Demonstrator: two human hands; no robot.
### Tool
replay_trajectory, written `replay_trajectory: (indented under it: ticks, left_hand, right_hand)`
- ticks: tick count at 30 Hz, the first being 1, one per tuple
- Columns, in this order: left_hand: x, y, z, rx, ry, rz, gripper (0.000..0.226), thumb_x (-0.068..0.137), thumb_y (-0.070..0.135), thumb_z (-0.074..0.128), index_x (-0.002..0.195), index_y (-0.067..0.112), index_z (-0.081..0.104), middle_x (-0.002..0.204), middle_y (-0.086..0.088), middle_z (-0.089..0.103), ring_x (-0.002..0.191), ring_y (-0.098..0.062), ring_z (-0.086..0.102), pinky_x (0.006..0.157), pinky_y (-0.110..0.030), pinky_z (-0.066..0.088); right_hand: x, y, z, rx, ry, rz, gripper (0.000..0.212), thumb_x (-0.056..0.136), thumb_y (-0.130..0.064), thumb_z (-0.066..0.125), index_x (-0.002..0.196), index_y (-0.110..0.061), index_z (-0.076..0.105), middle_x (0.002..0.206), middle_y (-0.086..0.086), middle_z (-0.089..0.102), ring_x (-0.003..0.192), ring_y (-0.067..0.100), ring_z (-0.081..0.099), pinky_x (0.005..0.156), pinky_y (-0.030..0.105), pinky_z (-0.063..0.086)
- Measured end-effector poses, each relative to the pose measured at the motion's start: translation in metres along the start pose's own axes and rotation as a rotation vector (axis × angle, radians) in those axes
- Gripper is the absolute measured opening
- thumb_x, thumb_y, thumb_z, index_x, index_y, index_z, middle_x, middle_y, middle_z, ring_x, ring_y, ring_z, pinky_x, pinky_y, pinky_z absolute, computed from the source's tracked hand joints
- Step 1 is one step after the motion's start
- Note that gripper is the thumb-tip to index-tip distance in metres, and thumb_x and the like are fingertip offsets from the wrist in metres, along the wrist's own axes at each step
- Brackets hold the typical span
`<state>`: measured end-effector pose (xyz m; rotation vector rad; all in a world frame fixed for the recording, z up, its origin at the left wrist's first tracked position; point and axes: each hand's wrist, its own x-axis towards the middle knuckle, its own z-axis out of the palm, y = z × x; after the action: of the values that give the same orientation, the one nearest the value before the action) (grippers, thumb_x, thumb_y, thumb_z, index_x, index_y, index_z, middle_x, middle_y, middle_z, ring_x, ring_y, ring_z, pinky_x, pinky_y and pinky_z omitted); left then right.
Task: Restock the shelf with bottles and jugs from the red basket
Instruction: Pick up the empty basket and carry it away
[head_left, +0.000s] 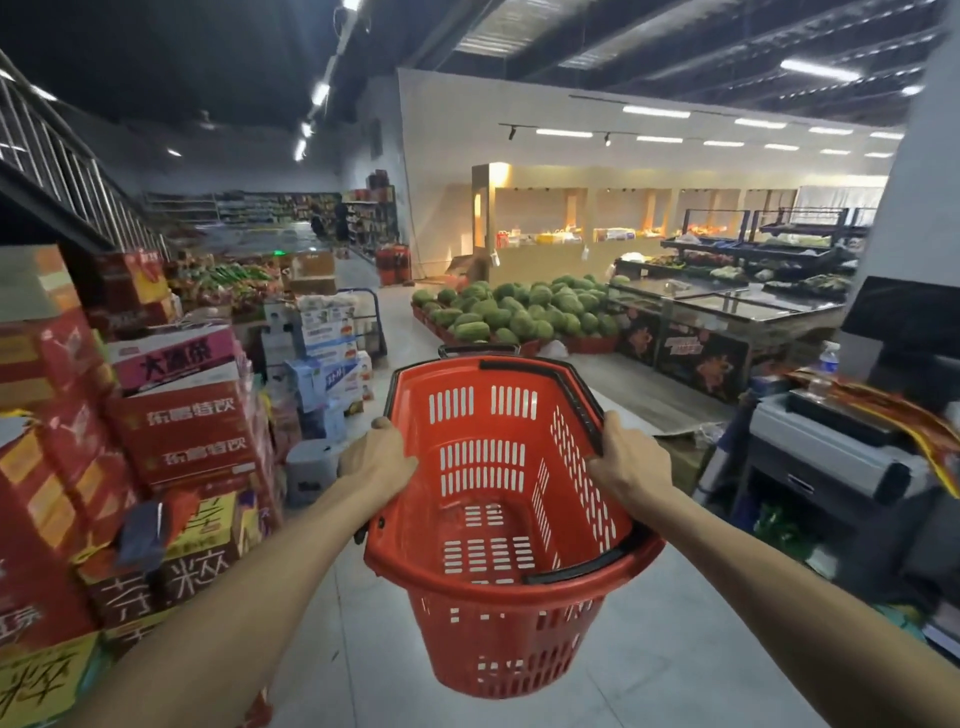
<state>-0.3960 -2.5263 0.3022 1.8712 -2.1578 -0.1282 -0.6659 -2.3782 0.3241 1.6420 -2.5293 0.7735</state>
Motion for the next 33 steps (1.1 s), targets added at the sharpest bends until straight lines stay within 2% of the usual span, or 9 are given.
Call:
replay_trajectory:
  ticks: [4, 7, 9, 11, 15, 21, 25, 28, 33]
  left_hand:
    - [0.098, 0.040, 0.030, 0.036, -0.023, -0.001, 0.070, 0.100, 0.036, 0.060, 0.151, -0.001, 0.031, 0.110, -0.013, 0.069, 0.090, -0.029, 0.072, 0.071, -0.037, 0.058]
    - [0.168, 0.063, 0.051, 0.032, -0.019, -0.020, 0.069, 0.100, 0.036, 0.060, 0.151, -0.001, 0.031, 0.113, -0.013, 0.069, 0.094, -0.030, 0.072, 0.077, -0.038, 0.059]
    - [0.211, 0.071, 0.060, 0.042, -0.032, -0.054, 0.069, 0.101, 0.035, 0.060, 0.152, -0.002, 0.031, 0.116, -0.014, 0.069, 0.100, -0.032, 0.071, 0.075, -0.037, 0.055]
    - [0.251, 0.073, 0.067, 0.038, -0.046, -0.077, 0.068, 0.101, 0.035, 0.059, 0.151, -0.003, 0.031, 0.118, -0.014, 0.069, 0.104, -0.034, 0.070, 0.073, -0.038, 0.051]
    - [0.341, 0.069, 0.088, 0.000, -0.028, -0.106, 0.068, 0.101, 0.034, 0.060, 0.150, -0.001, 0.030, 0.120, -0.016, 0.067, 0.104, -0.034, 0.070, 0.069, -0.038, 0.047]
    - [0.488, 0.051, 0.139, 0.020, -0.019, -0.127, 0.066, 0.101, 0.032, 0.061, 0.148, -0.002, 0.031, 0.116, -0.015, 0.067, 0.097, -0.032, 0.069, 0.067, -0.038, 0.048]
    - [0.593, 0.040, 0.175, 0.015, -0.014, -0.139, 0.064, 0.102, 0.032, 0.060, 0.149, -0.001, 0.030, 0.109, -0.011, 0.067, 0.078, -0.022, 0.060, 0.063, -0.036, 0.048]
    - [0.663, 0.034, 0.196, 0.003, -0.018, -0.141, 0.071, 0.102, 0.031, 0.060, 0.154, -0.003, 0.026, 0.100, -0.009, 0.064, 0.075, -0.022, 0.060, 0.061, -0.036, 0.049]
    - [0.770, 0.037, 0.236, -0.029, -0.026, -0.128, 0.070, 0.102, 0.029, 0.060, 0.154, -0.001, 0.025, 0.094, -0.007, 0.067, 0.076, -0.023, 0.069, 0.070, -0.040, 0.062]
  right_hand:
    - [0.109, 0.022, 0.038, 0.003, -0.009, 0.011, 0.029, 0.097, -0.033, 0.055, 0.111, -0.018, 0.036, 0.090, -0.001, 0.058, 0.060, 0.010, 0.043, 0.063, 0.030, 0.037]
    - [0.192, 0.034, 0.064, -0.023, -0.013, -0.001, 0.030, 0.095, -0.036, 0.055, 0.110, -0.019, 0.035, 0.084, -0.003, 0.055, 0.060, 0.011, 0.045, 0.056, 0.030, 0.037]
    - [0.241, 0.034, 0.082, -0.021, -0.028, -0.013, 0.030, 0.092, -0.037, 0.054, 0.107, -0.020, 0.035, 0.086, 0.001, 0.060, 0.068, 0.021, 0.055, 0.066, 0.035, 0.049]
    - [0.286, 0.029, 0.103, -0.010, -0.050, -0.024, 0.029, 0.089, -0.035, 0.053, 0.107, -0.019, 0.038, 0.088, 0.004, 0.064, 0.074, 0.028, 0.061, 0.074, 0.043, 0.055]
    - [0.377, 0.013, 0.145, -0.019, -0.074, -0.058, 0.028, 0.088, -0.033, 0.054, 0.107, -0.018, 0.040, 0.087, 0.004, 0.066, 0.074, 0.028, 0.063, 0.071, 0.042, 0.055]
    - [0.513, -0.014, 0.235, -0.005, -0.107, -0.066, 0.033, 0.088, -0.041, 0.053, 0.108, -0.019, 0.040, 0.087, 0.004, 0.067, 0.071, 0.028, 0.066, 0.073, 0.046, 0.059]
    - [0.602, -0.037, 0.290, -0.017, -0.125, -0.059, 0.034, 0.092, -0.040, 0.054, 0.112, -0.017, 0.039, 0.084, 0.002, 0.064, 0.069, 0.026, 0.062, 0.070, 0.040, 0.055]
    - [0.665, -0.048, 0.324, -0.014, -0.118, -0.048, 0.034, 0.093, -0.043, 0.052, 0.113, -0.018, 0.040, 0.086, 0.003, 0.066, 0.069, 0.026, 0.063, 0.070, 0.041, 0.056]
    - [0.760, -0.051, 0.377, 0.049, -0.119, -0.028, 0.044, 0.097, -0.051, 0.052, 0.123, -0.017, 0.040, 0.085, -0.003, 0.061, 0.061, 0.015, 0.057, 0.062, 0.032, 0.046]
